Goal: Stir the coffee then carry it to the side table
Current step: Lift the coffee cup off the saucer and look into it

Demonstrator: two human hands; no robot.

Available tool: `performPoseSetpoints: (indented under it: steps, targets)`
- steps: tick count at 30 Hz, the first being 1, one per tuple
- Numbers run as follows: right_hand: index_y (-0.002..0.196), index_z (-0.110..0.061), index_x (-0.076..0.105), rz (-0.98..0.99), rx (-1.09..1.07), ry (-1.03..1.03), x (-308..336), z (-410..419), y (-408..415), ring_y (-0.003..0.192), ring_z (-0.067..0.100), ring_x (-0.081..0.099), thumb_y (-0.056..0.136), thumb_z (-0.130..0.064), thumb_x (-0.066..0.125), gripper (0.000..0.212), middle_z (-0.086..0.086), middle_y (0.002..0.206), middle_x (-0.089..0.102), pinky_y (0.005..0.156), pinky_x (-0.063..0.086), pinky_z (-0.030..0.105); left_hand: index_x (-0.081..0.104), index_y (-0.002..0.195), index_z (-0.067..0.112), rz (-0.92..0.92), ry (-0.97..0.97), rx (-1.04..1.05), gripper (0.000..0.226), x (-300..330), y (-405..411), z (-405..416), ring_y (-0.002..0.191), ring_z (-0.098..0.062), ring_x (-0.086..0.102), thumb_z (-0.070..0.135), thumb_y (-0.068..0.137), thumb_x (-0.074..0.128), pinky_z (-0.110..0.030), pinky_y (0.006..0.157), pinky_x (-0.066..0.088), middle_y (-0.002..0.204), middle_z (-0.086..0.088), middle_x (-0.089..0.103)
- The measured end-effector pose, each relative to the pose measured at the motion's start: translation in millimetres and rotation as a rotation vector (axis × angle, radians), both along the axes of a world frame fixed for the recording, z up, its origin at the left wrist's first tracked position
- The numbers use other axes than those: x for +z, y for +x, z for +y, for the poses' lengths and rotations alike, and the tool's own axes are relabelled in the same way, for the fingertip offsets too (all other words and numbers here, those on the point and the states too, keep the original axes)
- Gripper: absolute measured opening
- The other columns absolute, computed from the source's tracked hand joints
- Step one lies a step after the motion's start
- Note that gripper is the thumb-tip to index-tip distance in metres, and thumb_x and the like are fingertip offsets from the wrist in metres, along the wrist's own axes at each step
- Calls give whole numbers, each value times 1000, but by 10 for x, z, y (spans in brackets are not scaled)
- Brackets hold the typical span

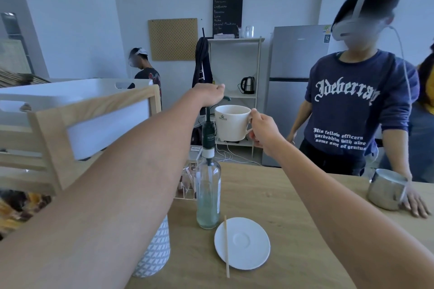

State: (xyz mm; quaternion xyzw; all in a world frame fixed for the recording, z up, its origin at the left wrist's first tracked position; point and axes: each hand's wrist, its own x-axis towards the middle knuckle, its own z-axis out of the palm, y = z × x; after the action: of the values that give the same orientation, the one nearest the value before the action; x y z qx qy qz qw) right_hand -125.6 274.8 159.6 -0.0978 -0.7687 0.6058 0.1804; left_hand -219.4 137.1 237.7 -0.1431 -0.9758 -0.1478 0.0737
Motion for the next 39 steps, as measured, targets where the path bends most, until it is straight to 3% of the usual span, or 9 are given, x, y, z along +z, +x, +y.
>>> performPoseSetpoints:
  steps: [6, 27, 32, 34, 35, 36, 38, 39]
  targets:
    - [79, -16, 55, -3, 13, -2, -44, -13, -43, 47, 14, 37, 98, -41, 32, 39, 4, 56, 44, 44, 31, 21, 41, 147, 23, 45, 17, -6, 67, -75, -94, -27, 142, -35, 28, 51, 97, 7, -46, 115, 24, 155, -16, 33]
    - [85, -10, 56, -20, 59, -73, -281, 20, 92, 40, 13, 30, 98, -39, 32, 39, 4, 52, 41, 40, 25, 20, 54, 135, 14, 20, 136, -71, 60, -413, 65, 1, 127, -32, 46, 41, 102, 12, -39, 100, 34, 140, -18, 51]
    - [77, -15, 57, -26, 69, -67, -262, -9, 100, 33, 10, 30, 98, -39, 32, 39, 3, 51, 41, 37, 25, 18, 52, 137, 10, 22, 113, -81, 63, -346, 121, -30, 133, -32, 41, 41, 103, 9, -40, 107, 31, 144, -18, 47]
    - [76, -15, 55, -24, 70, -63, -237, -3, 120, 35, 11, 30, 98, -39, 32, 40, 4, 51, 41, 39, 25, 19, 56, 119, 2, 40, 110, -71, 62, -250, 165, -30, 127, -33, 45, 39, 105, 8, -38, 106, 32, 124, -17, 56]
    - [78, -14, 55, -21, 71, -62, -224, 5, 123, 37, 12, 30, 98, -39, 32, 40, 4, 52, 41, 39, 25, 19, 53, 107, 4, 47, 102, -63, 56, -195, 173, -28, 120, -33, 47, 38, 105, 8, -38, 107, 32, 110, -14, 56]
    - [80, -13, 56, -21, 70, -61, -211, 21, 137, 38, 13, 30, 98, -40, 32, 40, 4, 52, 42, 40, 26, 20, 50, 106, 10, 46, 106, -60, 50, -147, 184, -23, 118, -33, 47, 37, 105, 8, -39, 110, 32, 109, -14, 56]
    - [81, -13, 56, -24, 72, -60, -192, 33, 159, 40, 14, 31, 98, -41, 32, 40, 5, 54, 43, 41, 27, 21, 43, 135, 21, 62, 133, -60, 49, -80, 173, -39, 132, -37, 37, 41, 103, 12, -48, 113, 28, 141, -19, 43]
    - [80, -14, 56, -24, 72, -60, -192, 41, 164, 41, 14, 32, 99, -41, 32, 41, 5, 54, 43, 41, 27, 21, 28, 148, 29, 94, 132, -60, 50, -56, 166, -52, 138, -39, 30, 43, 102, 16, -53, 113, 26, 152, -20, 28]
